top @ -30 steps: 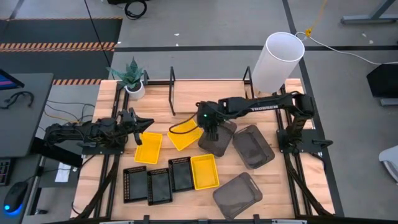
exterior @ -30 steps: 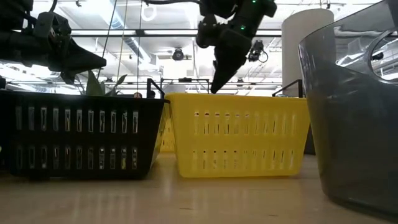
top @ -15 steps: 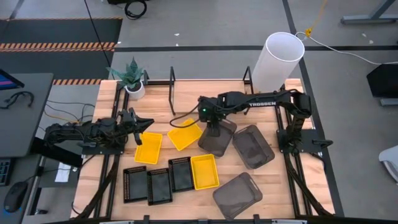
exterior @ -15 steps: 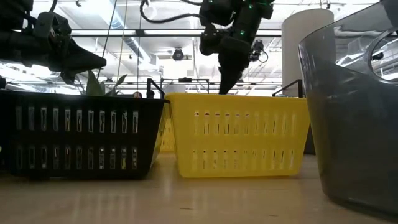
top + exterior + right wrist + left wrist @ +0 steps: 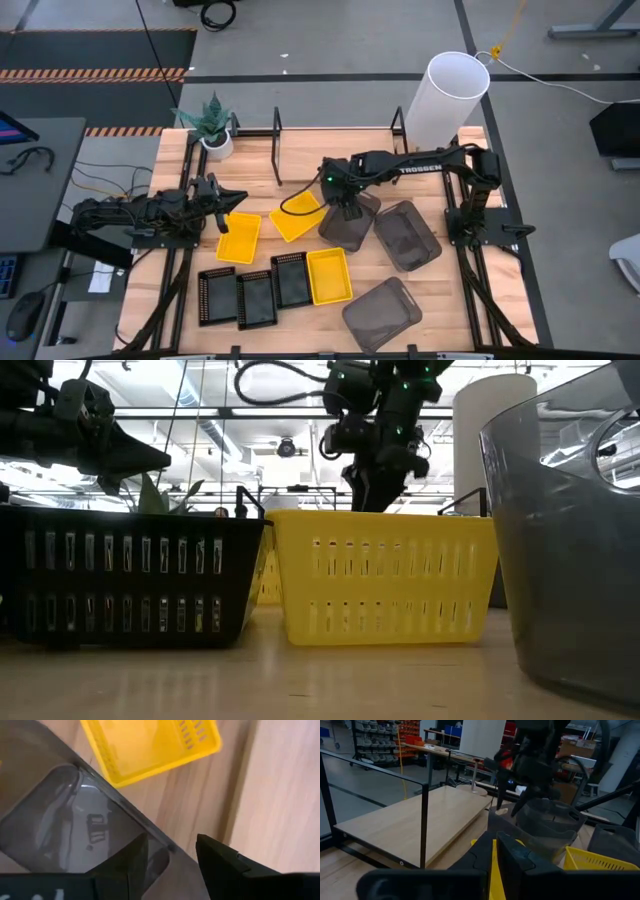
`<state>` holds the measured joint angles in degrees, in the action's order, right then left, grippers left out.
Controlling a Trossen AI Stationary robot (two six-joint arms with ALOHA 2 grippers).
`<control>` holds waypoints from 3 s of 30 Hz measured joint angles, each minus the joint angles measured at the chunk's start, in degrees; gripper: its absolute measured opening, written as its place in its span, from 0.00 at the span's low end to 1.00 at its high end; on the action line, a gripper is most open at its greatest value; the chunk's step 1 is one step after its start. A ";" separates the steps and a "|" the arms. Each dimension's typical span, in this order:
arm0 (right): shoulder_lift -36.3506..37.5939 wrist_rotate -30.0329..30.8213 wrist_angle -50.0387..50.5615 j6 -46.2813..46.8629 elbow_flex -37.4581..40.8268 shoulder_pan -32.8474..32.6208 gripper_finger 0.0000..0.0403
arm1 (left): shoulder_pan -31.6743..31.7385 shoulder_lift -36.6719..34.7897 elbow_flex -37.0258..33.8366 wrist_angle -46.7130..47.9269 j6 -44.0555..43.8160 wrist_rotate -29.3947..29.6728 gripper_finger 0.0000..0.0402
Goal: Stack baskets on shelf by color
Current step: Stack the transparent black bin on the transparent black bin
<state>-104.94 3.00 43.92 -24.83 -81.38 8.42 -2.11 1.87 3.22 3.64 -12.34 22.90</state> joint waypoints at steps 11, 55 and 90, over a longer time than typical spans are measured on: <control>0.04 -0.07 -13.24 -6.05 8.51 0.32 0.41 | 0.01 -0.02 0.00 0.00 0.00 0.00 0.09; 7.93 0.18 -14.30 4.97 11.47 1.58 0.01 | 0.00 0.00 0.00 0.00 0.00 0.00 0.07; 25.66 -3.26 2.62 51.05 11.32 0.67 0.02 | 0.00 -0.02 0.00 0.00 0.00 0.00 0.08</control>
<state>-79.28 -0.26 46.54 26.22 -70.06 9.09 -2.11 1.85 3.22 3.64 -12.34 22.90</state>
